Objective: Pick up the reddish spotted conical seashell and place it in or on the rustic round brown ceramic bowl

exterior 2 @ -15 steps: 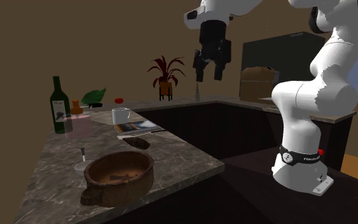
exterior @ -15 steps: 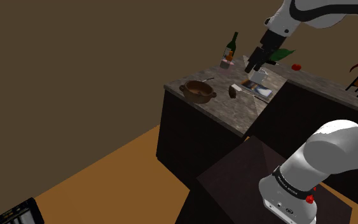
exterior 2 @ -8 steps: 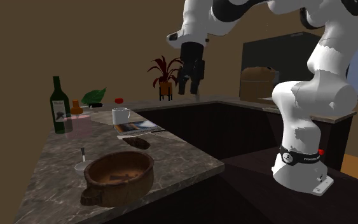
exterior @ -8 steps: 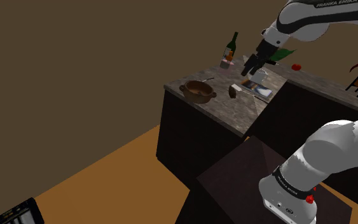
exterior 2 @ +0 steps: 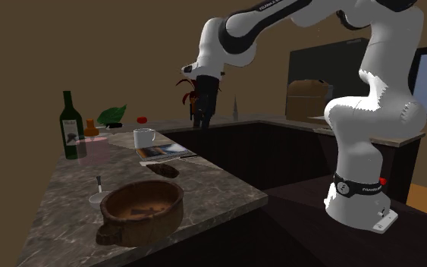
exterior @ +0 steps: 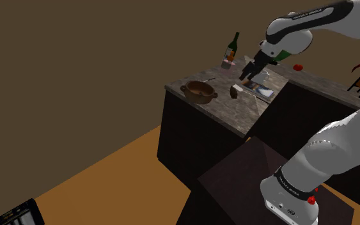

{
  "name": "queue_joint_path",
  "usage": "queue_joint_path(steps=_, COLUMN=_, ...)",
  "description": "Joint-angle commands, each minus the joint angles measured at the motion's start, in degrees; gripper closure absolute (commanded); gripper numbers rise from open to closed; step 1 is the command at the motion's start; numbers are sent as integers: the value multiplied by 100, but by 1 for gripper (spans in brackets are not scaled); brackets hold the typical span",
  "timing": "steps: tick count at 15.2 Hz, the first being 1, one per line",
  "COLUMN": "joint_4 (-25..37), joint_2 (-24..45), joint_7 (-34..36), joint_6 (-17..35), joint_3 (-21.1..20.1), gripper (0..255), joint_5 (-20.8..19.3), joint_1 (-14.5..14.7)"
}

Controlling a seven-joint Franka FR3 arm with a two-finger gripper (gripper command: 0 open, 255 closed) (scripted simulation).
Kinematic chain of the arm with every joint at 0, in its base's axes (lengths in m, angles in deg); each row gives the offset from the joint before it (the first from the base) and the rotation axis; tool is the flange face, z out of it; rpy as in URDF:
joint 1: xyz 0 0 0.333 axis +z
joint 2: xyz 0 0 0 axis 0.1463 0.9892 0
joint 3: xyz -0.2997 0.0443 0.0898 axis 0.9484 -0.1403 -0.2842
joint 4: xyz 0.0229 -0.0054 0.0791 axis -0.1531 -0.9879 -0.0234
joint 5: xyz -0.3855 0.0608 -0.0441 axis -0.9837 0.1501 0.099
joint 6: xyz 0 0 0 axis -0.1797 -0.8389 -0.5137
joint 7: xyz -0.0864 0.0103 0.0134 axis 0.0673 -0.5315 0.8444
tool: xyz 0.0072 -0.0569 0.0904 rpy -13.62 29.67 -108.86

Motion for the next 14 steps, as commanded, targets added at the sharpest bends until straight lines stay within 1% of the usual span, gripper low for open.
queue_joint_path(steps=1, joint_4=157, joint_2=398, joint_7=-361, joint_6=201, joint_3=228, gripper=0, joint_5=317, joint_1=31)
queue_joint_path(steps=4, joint_4=503, joint_2=1079, joint_7=-958, joint_6=382, joint_3=512, gripper=0, joint_5=950, joint_1=55)
queue_joint_path(steps=7, joint_4=930, joint_2=1810, joint_7=-1589, joint_6=436, joint_3=680, gripper=0, joint_5=1691, joint_1=-32)
queue_joint_path(steps=9, joint_4=1256, joint_2=2307, joint_7=-1983, joint_6=408, joint_3=707, gripper=0, joint_5=2189, joint_1=-174)
queue_joint_path(steps=11, joint_4=1610, joint_2=2797, joint_7=-2328, joint_6=345, joint_3=675, gripper=0, joint_5=2651, joint_1=-374)
queue_joint_path(steps=13, joint_4=1988, joint_2=3274, joint_7=-2611, joint_6=262, joint_3=593, gripper=0, joint_5=3056, joint_1=-621)
queue_joint_path(steps=14, joint_4=2117, joint_2=3426, joint_7=-2689, joint_6=233, joint_3=558, gripper=0, joint_5=3175, joint_1=-710)
